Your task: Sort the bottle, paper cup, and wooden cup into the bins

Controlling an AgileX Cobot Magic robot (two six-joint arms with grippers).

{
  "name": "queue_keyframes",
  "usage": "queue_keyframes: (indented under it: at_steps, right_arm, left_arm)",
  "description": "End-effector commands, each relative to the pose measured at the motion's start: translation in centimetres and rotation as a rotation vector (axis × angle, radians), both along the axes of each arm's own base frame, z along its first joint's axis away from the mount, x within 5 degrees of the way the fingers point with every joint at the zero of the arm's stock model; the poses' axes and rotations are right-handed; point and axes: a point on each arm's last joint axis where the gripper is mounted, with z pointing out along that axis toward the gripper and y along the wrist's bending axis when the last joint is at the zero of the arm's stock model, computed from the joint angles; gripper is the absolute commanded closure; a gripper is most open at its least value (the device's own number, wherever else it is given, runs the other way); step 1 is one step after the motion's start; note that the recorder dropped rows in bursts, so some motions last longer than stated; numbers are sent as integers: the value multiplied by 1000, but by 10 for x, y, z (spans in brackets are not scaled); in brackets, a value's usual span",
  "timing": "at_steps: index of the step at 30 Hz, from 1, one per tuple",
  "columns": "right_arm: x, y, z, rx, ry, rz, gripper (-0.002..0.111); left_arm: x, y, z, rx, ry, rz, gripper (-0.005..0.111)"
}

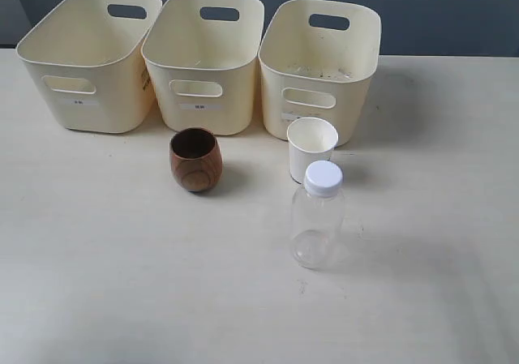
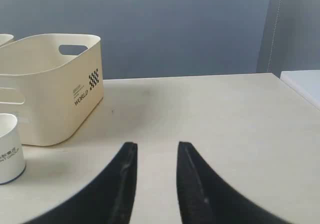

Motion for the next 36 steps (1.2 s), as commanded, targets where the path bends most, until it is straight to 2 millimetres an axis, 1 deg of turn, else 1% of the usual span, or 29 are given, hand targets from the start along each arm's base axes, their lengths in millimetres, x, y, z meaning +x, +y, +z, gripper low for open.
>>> queue_keyframes:
  at_steps: [1, 33, 34, 35, 36]
  right_arm:
    - [0, 0, 1, -2, -14, -4, 80]
    - [0, 0, 1, -7, -23, -5, 80]
    - [0, 0, 3, 12, -44, -6, 80]
    - [1, 1, 9, 169, -118, -12, 80]
    - [1, 1, 11, 287, -139, -13, 80]
  left_arm:
    - [0, 0, 2, -3, -6, -1, 107]
    - [0, 0, 2, -3, -6, -1, 107]
    - [0, 0, 2, -3, -6, -1, 107]
    - [0, 0, 2, -3, -6, -1, 107]
    - [0, 0, 2, -3, -6, -1, 107]
